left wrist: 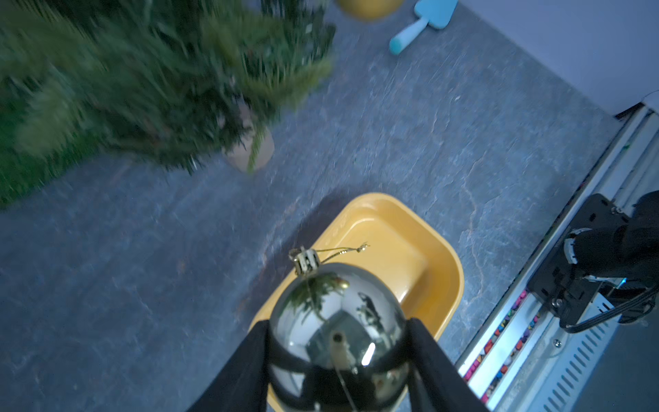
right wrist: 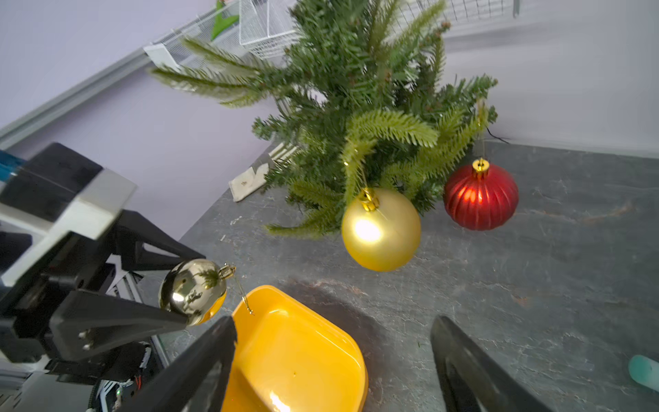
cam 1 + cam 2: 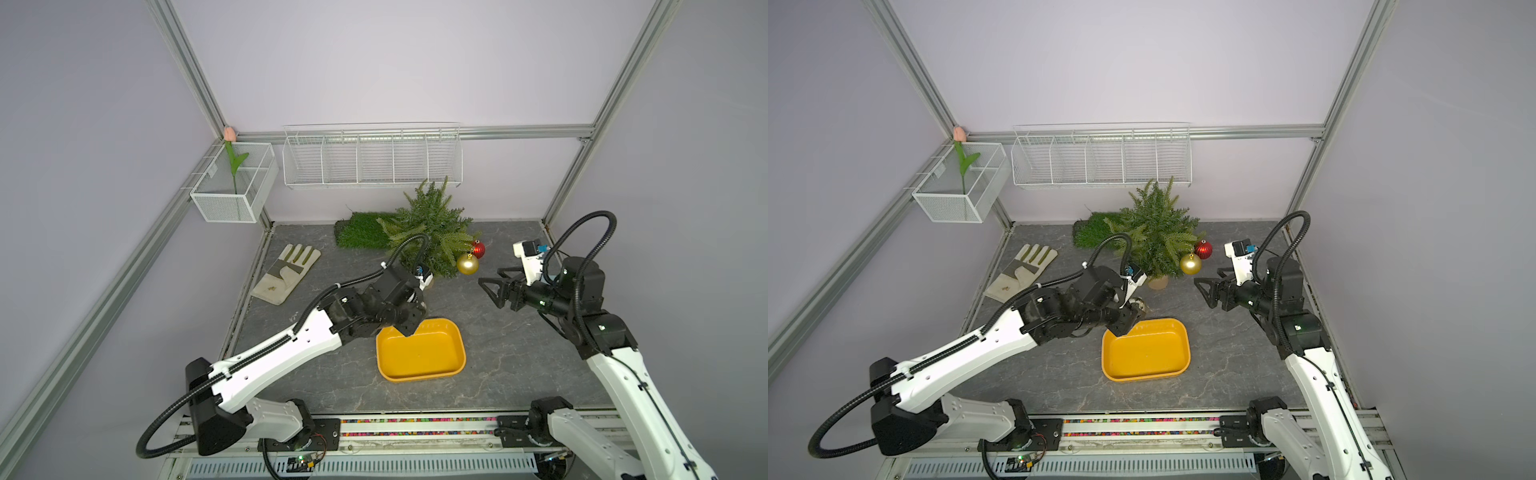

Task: Decorate the small christmas tree with ornaments
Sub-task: Hang an ornament on the christmas tree.

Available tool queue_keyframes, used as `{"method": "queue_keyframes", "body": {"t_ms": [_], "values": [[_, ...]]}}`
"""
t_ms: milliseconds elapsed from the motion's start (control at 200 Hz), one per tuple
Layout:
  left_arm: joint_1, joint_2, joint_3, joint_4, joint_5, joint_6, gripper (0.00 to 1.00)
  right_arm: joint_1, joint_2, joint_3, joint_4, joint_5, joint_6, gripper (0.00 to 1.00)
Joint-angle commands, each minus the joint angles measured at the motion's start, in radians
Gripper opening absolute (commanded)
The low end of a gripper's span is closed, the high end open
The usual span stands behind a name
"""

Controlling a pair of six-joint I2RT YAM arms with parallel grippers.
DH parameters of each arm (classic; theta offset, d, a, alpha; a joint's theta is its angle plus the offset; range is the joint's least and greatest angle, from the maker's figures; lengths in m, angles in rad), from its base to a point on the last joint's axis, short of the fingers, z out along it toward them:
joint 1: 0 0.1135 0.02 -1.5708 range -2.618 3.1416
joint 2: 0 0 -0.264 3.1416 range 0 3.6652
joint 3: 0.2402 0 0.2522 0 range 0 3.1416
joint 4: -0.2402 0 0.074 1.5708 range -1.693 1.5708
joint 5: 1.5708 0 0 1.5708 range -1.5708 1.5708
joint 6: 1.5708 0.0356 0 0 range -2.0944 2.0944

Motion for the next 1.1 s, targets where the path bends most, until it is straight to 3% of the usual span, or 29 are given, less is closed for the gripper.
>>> {"method": "queue_keyframes", "body": {"t_ms": [0,200,355,540,755,1095], "values": [[0.005,-0.087,-0.059,0.183,-0.014,0.245,0.44,0.006,-0.029,0.046,0.025,-0.114,0.021,0.89],[0.006,-0.277,-0.295,0.588,0.051,0.582,0.42,0.012,0.001,0.046,0.232,-0.331,0.209,0.88],[0.005,-0.351,-0.442,0.853,0.123,0.757,0.41,0.101,0.044,0.056,0.340,-0.378,0.289,0.85],[0.005,-0.348,-0.465,0.965,0.133,0.798,0.41,0.231,0.125,0.109,0.280,-0.345,0.215,0.77],[0.005,-0.373,-0.480,0.981,0.127,0.811,0.41,0.263,0.188,0.146,0.198,-0.315,0.133,0.62],[0.007,-0.390,-0.488,0.972,0.127,0.805,0.41,0.319,0.228,0.176,0.230,-0.326,0.131,0.48]]}}
